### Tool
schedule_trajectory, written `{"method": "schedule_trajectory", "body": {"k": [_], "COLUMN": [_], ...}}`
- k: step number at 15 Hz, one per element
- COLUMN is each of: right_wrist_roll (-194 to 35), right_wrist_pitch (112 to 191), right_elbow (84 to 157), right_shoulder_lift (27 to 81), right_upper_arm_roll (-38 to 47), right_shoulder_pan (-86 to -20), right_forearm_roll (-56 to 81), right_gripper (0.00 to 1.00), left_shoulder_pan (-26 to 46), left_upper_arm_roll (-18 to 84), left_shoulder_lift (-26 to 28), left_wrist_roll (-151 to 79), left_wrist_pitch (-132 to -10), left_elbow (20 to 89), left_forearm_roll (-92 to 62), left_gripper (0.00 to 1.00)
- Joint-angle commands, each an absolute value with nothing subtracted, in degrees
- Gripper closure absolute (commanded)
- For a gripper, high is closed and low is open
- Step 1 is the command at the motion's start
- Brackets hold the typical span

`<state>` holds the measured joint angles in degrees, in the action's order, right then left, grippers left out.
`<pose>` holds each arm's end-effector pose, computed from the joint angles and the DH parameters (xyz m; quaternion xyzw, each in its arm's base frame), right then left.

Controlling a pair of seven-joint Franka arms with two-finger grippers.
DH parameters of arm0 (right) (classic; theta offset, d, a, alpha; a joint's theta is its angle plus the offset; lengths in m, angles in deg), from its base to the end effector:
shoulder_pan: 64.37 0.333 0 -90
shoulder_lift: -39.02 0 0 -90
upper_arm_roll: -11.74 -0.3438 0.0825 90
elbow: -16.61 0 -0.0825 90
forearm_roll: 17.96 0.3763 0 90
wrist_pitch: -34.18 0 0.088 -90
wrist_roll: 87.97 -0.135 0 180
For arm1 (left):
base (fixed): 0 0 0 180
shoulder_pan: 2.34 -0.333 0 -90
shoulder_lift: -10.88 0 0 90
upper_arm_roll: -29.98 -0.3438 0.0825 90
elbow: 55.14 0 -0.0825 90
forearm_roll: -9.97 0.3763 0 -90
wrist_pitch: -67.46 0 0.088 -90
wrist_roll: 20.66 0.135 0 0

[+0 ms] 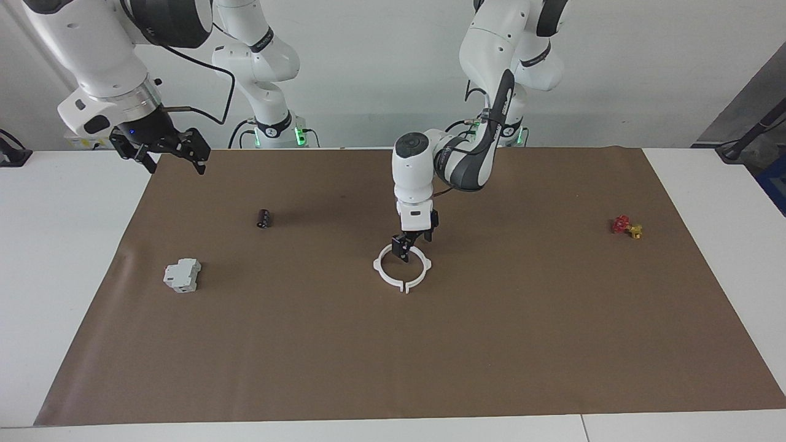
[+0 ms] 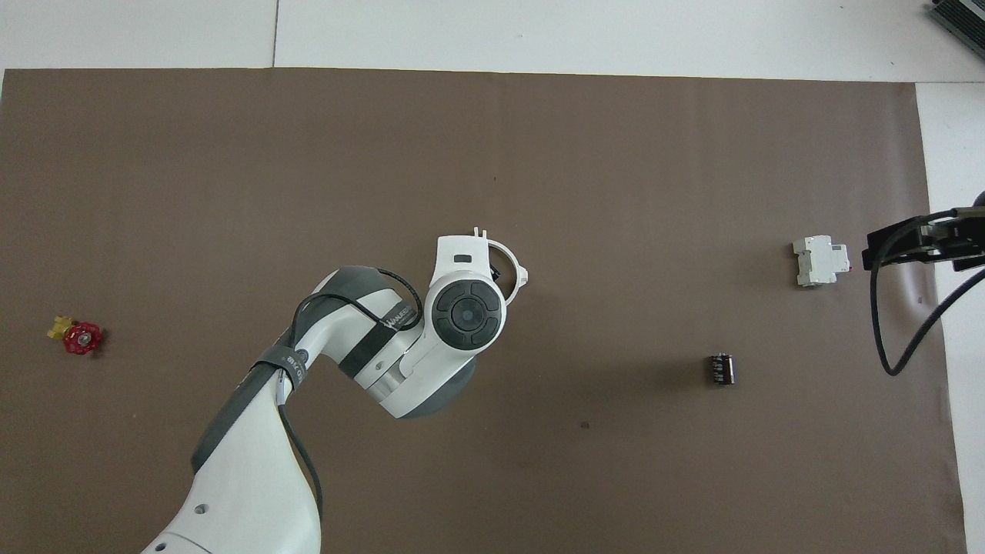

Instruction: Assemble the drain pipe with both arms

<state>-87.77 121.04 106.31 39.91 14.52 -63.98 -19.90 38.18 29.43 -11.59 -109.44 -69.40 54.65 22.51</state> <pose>0.5433 -0.0272 0.6138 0.9991 -0.0195 -0.0329 0.0166 0.4947 -0.4071 0.3002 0.9362 0.3401 0.0890 0.0014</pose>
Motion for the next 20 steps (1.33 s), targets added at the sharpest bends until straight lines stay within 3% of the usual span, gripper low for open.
{"method": "schedule_trajectory", "body": {"k": [1, 4, 7, 12, 20], "right_wrist_roll": [-87.8, -87.8, -87.8, -87.8, -87.8], "right_wrist_pitch": [121.8, 121.8, 121.8, 121.8, 121.8], "right_elbow": [106.5, 106.5, 106.5, 106.5, 106.5], "right_shoulder_lift": [39.9, 39.9, 39.9, 39.9, 39.9], "right_upper_arm_roll": [14.4, 14.3, 14.3, 14.4, 14.4], "right_shoulder_pan": [-64.5, -64.5, -64.5, -64.5, -64.5], "right_forearm_roll": [-18.8, -18.8, -18.8, -18.8, -18.8], "right_gripper": [0.00, 0.00, 0.00, 0.00, 0.00], "left_shoulder_pan": [39.0, 39.1, 36.5, 22.2, 5.1], "left_upper_arm_roll": [28.6, 28.6, 28.7, 28.7, 27.9], "left_shoulder_lift": [-11.3, -11.2, -10.1, 2.5, 16.2], "left_wrist_roll": [-109.6, -106.8, -97.6, -71.2, -39.4], "left_wrist_pitch": [-70.0, -66.0, -53.3, -38.7, -20.3], "left_elbow": [55.3, 53.9, 47.1, 45.2, 43.5], "left_forearm_roll": [23.7, 23.7, 23.0, 15.3, 14.2], "left_gripper": [0.00, 0.00, 0.00, 0.00, 0.00]}}
